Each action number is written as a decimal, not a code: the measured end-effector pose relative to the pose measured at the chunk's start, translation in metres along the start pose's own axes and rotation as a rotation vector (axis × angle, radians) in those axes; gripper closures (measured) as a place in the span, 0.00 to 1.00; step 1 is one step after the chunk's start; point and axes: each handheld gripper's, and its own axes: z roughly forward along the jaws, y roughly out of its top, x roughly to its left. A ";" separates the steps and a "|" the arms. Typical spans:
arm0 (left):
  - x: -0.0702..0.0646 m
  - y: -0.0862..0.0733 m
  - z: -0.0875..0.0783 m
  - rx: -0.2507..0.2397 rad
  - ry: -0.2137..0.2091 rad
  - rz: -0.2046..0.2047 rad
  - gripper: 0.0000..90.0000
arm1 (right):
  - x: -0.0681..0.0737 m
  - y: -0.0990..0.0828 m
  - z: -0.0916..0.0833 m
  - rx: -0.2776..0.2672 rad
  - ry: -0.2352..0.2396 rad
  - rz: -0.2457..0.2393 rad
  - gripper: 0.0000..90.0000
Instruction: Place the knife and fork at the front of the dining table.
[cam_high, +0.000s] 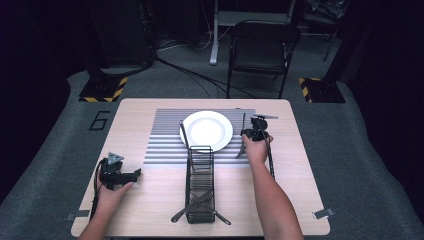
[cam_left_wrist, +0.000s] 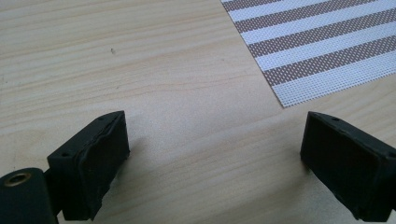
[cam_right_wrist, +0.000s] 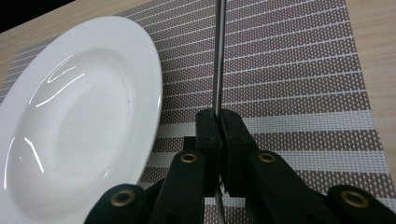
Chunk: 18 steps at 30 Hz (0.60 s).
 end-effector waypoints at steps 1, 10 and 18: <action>0.000 0.000 0.000 0.000 0.000 0.000 0.08 | -0.001 -0.001 0.002 -0.004 -0.004 -0.001 0.97; 0.000 0.000 0.000 0.000 -0.002 0.001 0.08 | -0.004 -0.001 0.010 0.010 -0.015 0.038 0.97; -0.001 0.000 0.000 0.002 -0.006 0.001 0.08 | -0.002 -0.002 0.019 0.024 -0.026 0.036 0.97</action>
